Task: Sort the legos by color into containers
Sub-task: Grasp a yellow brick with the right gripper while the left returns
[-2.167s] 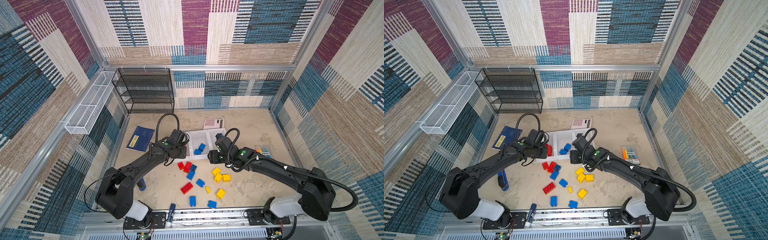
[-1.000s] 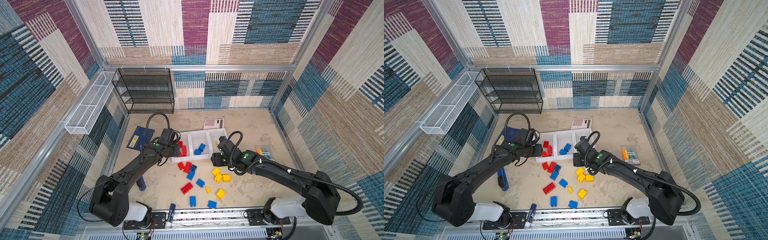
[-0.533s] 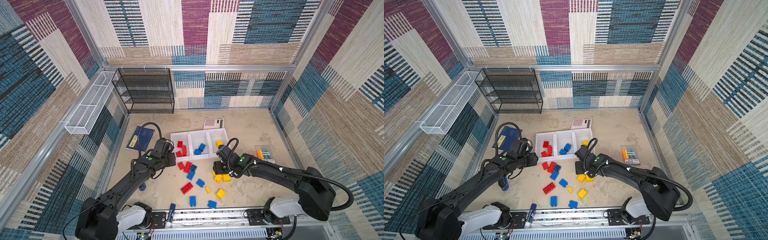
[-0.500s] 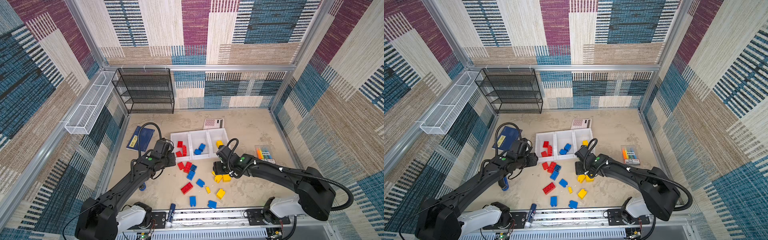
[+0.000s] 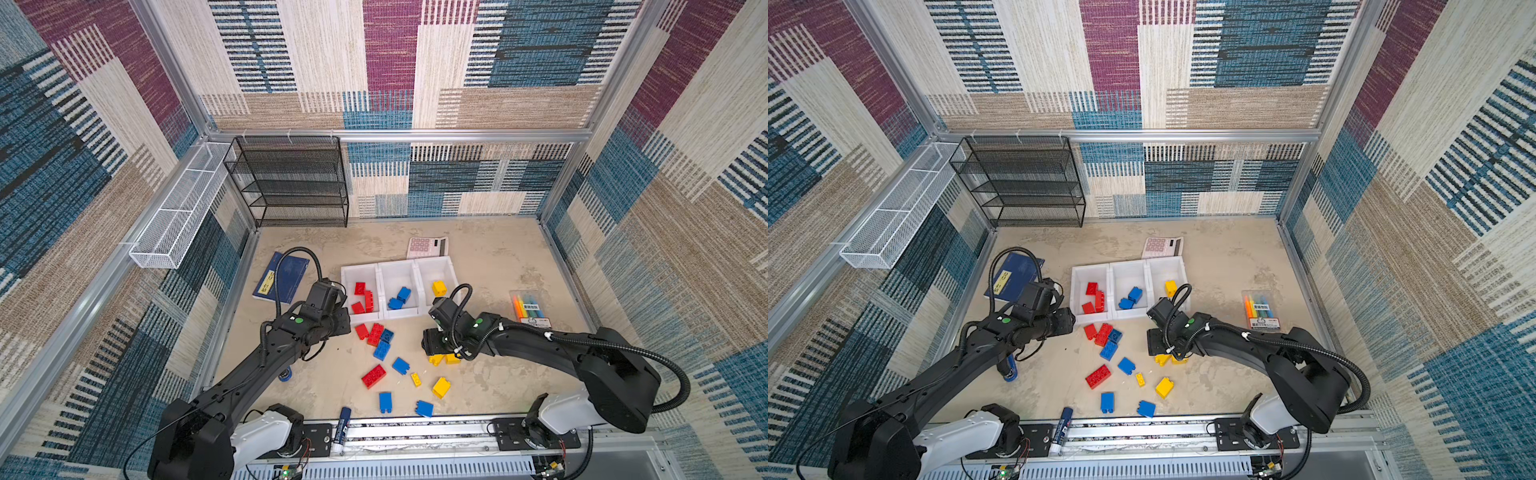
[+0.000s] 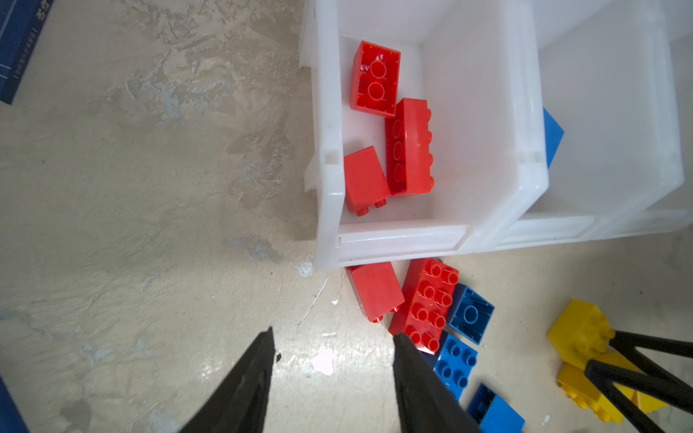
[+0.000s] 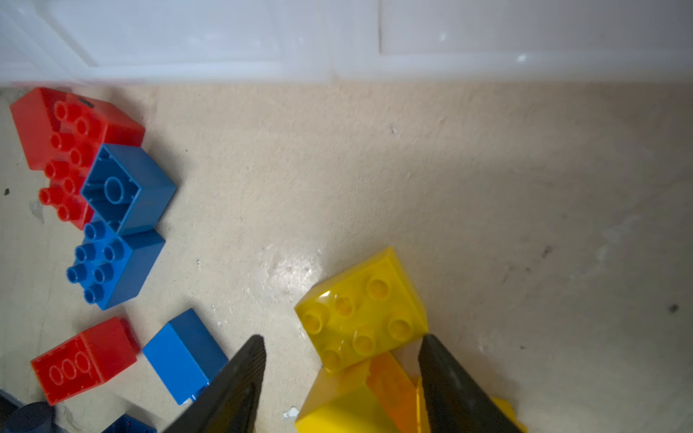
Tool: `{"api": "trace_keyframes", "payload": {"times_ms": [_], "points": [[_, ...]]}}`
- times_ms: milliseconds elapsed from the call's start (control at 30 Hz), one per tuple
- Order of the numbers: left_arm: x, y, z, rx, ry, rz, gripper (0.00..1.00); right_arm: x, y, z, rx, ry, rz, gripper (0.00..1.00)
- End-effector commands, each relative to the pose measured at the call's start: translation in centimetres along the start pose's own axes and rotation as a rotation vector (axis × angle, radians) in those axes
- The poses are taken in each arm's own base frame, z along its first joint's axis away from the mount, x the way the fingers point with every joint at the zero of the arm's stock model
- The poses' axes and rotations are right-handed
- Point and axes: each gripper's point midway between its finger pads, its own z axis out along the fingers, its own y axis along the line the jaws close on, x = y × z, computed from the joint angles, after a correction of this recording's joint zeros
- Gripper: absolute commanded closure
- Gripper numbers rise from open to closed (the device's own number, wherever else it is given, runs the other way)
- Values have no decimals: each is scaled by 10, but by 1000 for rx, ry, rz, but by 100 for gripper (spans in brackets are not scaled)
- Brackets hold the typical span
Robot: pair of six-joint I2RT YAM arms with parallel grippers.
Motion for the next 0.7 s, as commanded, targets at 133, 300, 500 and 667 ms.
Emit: {"api": "trace_keyframes", "payload": {"times_ms": [133, 300, 500, 667], "points": [[4, 4, -1, -8, 0, -27, 45, -14, 18, 6, -35, -25, -15, 32], [5, 7, -3, -15, -6, -32, 45, -24, 31, 16, -22, -9, -74, 32], [6, 10, -6, -22, -16, -34, 45, -29, 38, 20, 20, -13, -111, 33], [7, 9, -5, -18, -14, -35, 45, -22, 25, 21, 89, -1, -113, 34]]}}
